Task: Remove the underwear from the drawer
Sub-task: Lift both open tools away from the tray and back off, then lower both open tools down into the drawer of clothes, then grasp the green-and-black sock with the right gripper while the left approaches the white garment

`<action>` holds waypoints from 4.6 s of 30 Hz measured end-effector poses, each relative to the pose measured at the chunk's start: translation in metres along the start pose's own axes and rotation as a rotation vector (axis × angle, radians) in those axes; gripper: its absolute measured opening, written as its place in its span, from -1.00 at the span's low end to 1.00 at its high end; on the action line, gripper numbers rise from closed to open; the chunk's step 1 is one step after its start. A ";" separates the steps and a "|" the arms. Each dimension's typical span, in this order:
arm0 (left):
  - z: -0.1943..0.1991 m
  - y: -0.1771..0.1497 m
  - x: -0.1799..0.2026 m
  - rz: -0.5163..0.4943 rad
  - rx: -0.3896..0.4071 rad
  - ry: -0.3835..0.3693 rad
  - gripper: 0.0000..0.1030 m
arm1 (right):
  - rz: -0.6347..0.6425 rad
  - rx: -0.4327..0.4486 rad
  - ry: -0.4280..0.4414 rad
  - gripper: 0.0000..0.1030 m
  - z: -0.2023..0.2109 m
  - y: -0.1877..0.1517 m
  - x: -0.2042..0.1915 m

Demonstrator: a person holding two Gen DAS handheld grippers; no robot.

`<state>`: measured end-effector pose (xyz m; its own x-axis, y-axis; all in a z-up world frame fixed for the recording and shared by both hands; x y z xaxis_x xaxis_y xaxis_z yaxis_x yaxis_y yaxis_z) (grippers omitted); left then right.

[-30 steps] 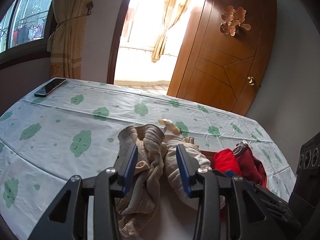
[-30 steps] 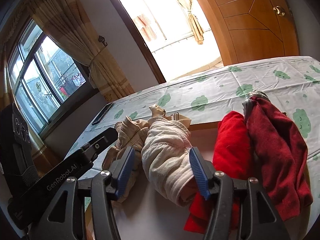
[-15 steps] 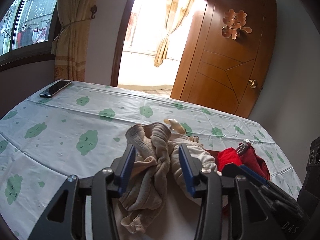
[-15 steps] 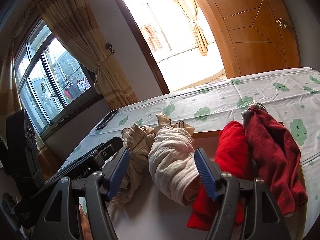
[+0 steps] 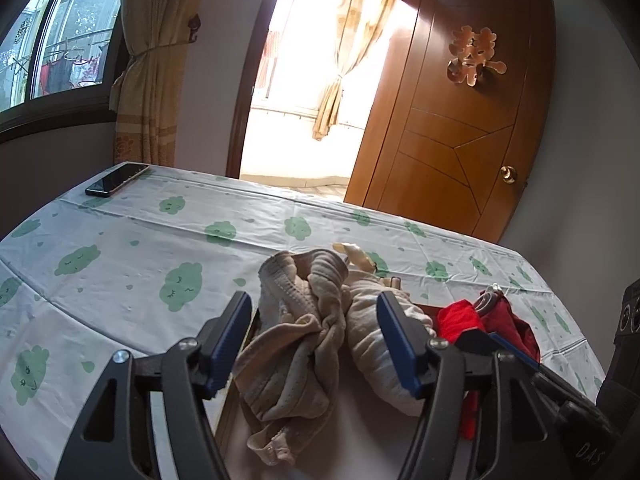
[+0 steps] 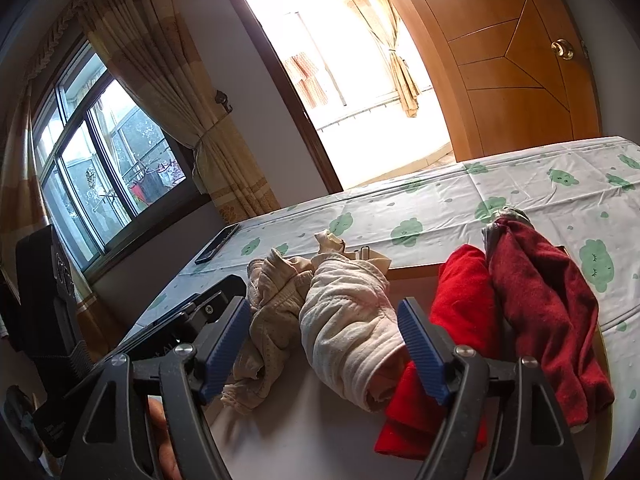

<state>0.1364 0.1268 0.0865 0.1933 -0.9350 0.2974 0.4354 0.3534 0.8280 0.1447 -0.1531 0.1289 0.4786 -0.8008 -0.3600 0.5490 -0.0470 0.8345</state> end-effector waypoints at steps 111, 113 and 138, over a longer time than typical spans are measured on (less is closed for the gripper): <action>0.133 -0.198 -0.066 -0.200 -0.346 -0.056 0.73 | 0.600 -0.497 0.146 0.60 0.114 -0.215 -0.040; 0.133 -0.198 -0.066 -0.206 -0.349 -0.056 0.73 | 0.615 -0.528 0.151 0.60 0.105 -0.216 -0.043; 0.130 -0.210 -0.057 -0.264 -0.409 -0.064 0.75 | 0.646 -0.855 0.151 -0.25 0.025 -0.239 -0.064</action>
<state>-0.0803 0.1020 -0.0430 -0.0190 -0.9898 0.1410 0.7742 0.0747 0.6285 -0.0341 -0.1057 -0.0368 0.8963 -0.4401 -0.0533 0.4309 0.8366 0.3382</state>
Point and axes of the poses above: each gripper's, at about its wrist camera, not at the fingertips, and z roughly against the way its jaws point, x to its right, y to its top, the point moved 1 cm from there along -z, roughly the way its jaws point, and after that the axes turned 3 degrees about z, right-handed, at the moved point
